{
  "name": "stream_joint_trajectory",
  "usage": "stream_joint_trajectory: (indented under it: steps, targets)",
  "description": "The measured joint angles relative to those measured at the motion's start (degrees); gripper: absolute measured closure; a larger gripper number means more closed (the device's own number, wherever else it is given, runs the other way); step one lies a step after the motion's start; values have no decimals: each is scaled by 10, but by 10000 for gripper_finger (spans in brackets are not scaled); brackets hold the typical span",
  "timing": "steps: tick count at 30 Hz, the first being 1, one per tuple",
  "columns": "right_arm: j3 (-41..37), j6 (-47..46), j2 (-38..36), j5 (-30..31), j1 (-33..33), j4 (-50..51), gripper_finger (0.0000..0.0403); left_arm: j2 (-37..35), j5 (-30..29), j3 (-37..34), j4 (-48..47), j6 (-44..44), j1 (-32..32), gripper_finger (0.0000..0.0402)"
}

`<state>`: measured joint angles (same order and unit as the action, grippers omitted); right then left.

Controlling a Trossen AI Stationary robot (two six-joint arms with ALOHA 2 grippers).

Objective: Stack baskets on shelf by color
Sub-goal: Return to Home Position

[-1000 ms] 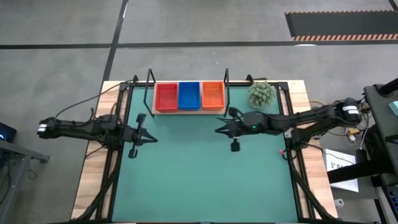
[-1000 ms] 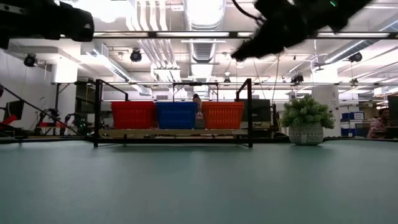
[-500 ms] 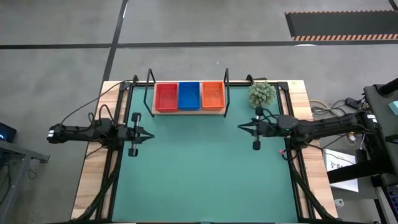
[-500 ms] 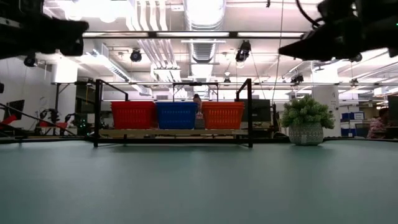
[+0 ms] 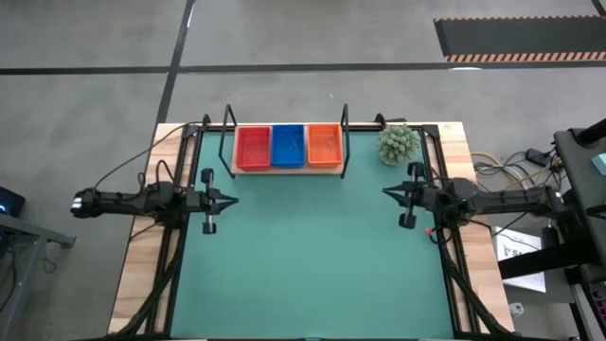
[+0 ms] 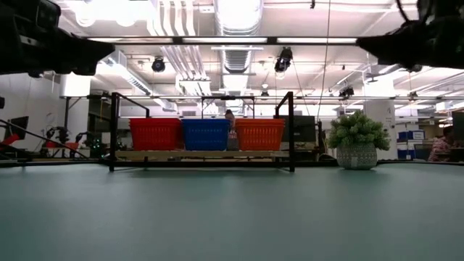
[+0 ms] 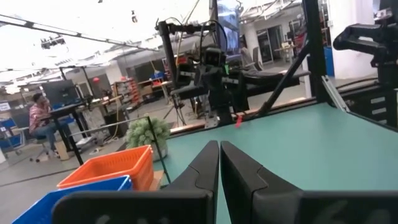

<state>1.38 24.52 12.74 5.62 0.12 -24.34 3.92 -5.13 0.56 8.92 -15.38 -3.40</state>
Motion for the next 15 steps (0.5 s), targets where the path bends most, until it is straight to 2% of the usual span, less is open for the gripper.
stream_joint_trajectory:
  steps: [5,11,15]
  targets:
    - [-7,-9,-41,-50,0,34,394,13,0,0,0,0,0,402]
    - [-7,-9,-48,-121,0,48,394,28,0,0,1,0,0,402]
    - [-7,-95,-43,-116,0,70,394,38,0,0,0,0,0,402]
